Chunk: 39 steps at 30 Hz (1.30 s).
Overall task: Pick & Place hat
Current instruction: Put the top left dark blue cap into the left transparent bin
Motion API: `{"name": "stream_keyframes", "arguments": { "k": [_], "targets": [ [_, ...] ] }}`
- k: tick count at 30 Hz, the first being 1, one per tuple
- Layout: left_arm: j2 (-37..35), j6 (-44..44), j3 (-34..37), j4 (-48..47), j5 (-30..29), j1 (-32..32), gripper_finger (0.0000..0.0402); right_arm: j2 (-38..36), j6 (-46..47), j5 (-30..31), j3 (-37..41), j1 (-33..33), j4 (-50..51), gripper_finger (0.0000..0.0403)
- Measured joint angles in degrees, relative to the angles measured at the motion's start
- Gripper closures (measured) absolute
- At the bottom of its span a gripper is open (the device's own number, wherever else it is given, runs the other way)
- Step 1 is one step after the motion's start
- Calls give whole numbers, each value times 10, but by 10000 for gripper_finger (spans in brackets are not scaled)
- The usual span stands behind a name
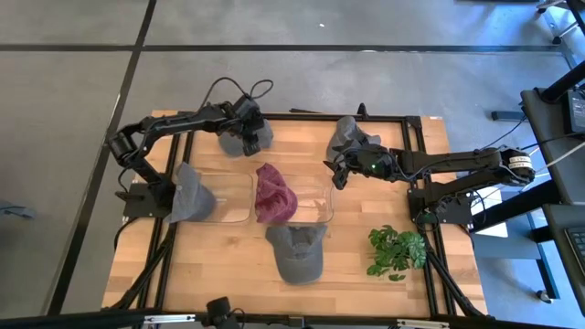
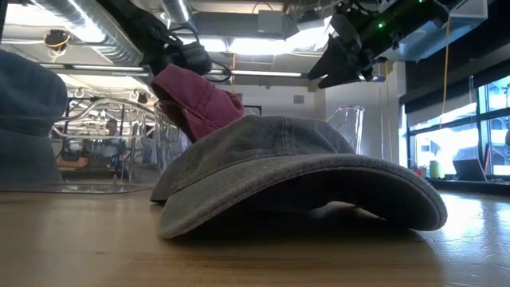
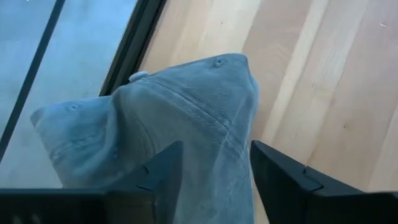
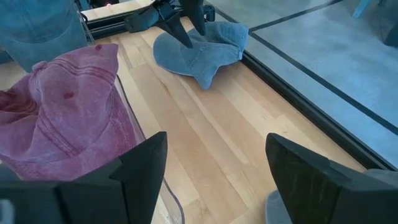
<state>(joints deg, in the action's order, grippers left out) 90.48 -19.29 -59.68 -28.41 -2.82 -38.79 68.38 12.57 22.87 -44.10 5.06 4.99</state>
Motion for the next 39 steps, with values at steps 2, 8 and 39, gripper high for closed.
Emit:
{"name": "stream_keyframes", "arguments": {
  "k": [2,8,39],
  "targets": [
    [0,3,0,0,0,0,199,0,-11,0,0,0,0,130],
    [1,15,0,0,-6,-1,178,0,-13,0,0,0,0,130],
    [-98,7,-16,26,-153,-6,398,0,-86,1,-1,34,-153,130]
  ]
}}
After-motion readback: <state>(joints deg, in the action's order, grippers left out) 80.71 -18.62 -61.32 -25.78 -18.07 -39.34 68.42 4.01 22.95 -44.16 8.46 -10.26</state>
